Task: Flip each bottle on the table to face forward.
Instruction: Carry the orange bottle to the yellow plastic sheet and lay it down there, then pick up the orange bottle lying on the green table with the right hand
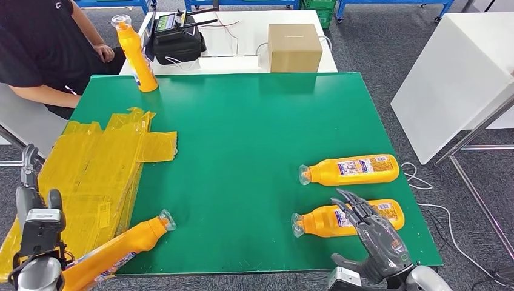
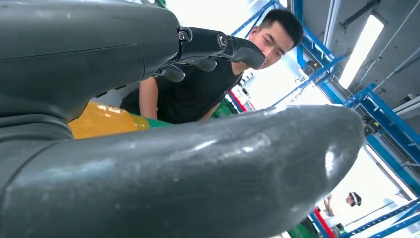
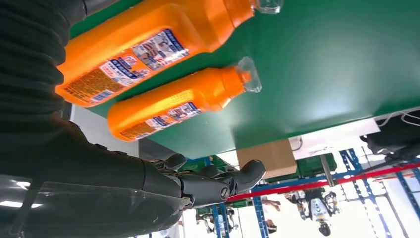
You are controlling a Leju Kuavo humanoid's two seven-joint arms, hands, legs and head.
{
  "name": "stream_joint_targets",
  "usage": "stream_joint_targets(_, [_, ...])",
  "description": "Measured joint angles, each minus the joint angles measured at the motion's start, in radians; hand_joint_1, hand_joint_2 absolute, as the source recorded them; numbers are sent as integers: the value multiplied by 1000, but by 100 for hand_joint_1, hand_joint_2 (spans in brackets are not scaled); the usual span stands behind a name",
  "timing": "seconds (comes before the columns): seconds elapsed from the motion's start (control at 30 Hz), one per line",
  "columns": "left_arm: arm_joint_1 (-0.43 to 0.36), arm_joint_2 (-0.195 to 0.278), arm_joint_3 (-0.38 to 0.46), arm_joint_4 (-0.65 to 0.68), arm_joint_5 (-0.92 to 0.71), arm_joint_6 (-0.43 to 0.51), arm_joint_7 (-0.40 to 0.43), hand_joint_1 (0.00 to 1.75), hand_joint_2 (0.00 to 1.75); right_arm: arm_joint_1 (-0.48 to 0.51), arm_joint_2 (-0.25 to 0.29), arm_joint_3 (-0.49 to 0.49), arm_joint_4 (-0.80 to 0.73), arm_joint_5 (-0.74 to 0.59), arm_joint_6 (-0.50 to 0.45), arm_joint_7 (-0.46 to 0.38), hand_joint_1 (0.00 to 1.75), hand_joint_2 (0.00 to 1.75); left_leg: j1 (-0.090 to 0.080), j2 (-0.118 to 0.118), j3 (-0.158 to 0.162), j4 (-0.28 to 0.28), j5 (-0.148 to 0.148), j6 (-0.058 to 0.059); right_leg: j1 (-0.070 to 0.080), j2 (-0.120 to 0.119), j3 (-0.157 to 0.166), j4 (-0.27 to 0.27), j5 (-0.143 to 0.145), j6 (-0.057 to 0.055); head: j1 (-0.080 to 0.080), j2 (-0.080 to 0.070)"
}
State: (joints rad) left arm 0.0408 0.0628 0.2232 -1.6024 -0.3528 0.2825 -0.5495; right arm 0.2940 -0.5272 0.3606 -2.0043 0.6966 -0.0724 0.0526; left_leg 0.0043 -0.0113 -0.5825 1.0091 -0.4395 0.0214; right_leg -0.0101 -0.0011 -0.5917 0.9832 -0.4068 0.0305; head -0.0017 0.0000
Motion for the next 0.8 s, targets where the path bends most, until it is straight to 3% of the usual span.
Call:
stream_joint_targets(0.4, [23,-20,9,-46,77,-58,-19,0,0,39,-75,-31,-19,46,-20,79,0,175,0,1,0,0,0,0,-1,1,0,0,0,0,0,0])
stream_joint_targets(0.8, [22,-31,10,-69,98,-89,-23,0,0,13,-180,-196,-10,63,170,91,0,175,0,2,1,0,0,0,0,1,0,0,0,0,0,0])
